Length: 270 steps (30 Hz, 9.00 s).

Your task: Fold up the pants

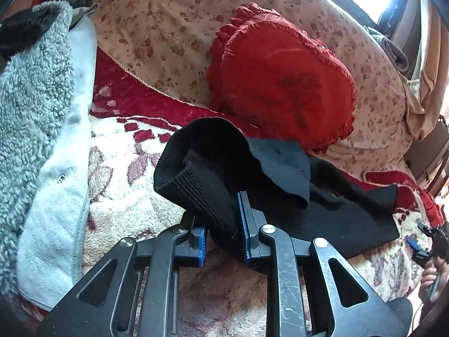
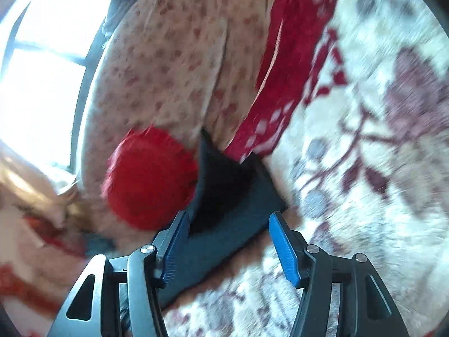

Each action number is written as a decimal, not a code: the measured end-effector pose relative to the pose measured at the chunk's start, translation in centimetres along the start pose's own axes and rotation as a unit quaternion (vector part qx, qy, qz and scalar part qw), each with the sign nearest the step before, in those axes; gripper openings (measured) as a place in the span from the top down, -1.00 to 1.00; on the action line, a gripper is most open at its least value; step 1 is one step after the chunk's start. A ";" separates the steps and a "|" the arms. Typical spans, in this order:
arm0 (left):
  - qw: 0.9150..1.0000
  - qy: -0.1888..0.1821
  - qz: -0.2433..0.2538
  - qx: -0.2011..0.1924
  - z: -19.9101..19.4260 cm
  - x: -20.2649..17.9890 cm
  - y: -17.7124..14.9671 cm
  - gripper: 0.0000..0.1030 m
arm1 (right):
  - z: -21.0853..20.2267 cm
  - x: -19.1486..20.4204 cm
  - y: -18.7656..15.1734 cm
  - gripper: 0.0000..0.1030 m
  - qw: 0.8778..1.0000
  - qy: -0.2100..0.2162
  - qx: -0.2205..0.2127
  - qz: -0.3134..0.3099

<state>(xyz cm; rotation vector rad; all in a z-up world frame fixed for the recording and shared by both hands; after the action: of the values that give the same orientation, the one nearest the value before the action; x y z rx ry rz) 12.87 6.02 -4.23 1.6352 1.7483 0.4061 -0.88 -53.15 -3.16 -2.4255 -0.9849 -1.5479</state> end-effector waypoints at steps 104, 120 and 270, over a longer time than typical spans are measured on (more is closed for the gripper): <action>0.995 0.017 0.069 0.076 3.1 0.7 2.3 0.12 | 14.2 10.1 -12.8 0.92 0.873 -0.158 0.062 -0.456; 0.994 0.046 0.075 0.072 6.5 0.0 -0.7 -0.16 | 11.3 0.7 -0.8 0.93 0.916 -0.276 0.016 -0.291; 0.975 -0.056 -0.085 0.199 12.1 10.9 10.3 -0.53 | 16.0 7.0 -2.4 0.88 0.908 -0.246 0.003 -0.340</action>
<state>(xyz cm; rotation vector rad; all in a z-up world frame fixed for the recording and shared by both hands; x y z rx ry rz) 29.05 15.31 -9.04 1.7173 1.9511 -0.1260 12.14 -41.51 -5.52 -2.6786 -2.0989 -1.0217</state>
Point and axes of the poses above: each gripper's, at about its wrist camera, not at the fingertips, and z roughly the way its jaws point, x to its left, y to its top, the point moved 6 cm from there along z, roughly the way its jaws point, and after that the axes turned 5 degrees about y, right-handed, at the moved point
